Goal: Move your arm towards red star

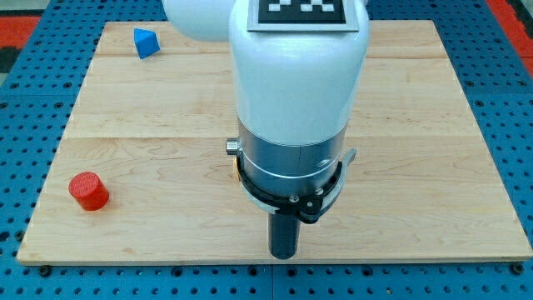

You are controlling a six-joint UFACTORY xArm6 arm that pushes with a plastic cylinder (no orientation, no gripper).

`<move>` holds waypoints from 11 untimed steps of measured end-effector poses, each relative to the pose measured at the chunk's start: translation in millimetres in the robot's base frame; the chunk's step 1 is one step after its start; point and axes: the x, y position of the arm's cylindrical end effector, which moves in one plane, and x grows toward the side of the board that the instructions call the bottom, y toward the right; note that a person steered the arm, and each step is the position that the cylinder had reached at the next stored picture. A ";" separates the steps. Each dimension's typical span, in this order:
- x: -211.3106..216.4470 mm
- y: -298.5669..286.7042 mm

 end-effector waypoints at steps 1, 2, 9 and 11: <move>0.0 0.3; 0.0 1.2; -158.5 168.2; -303.4 149.4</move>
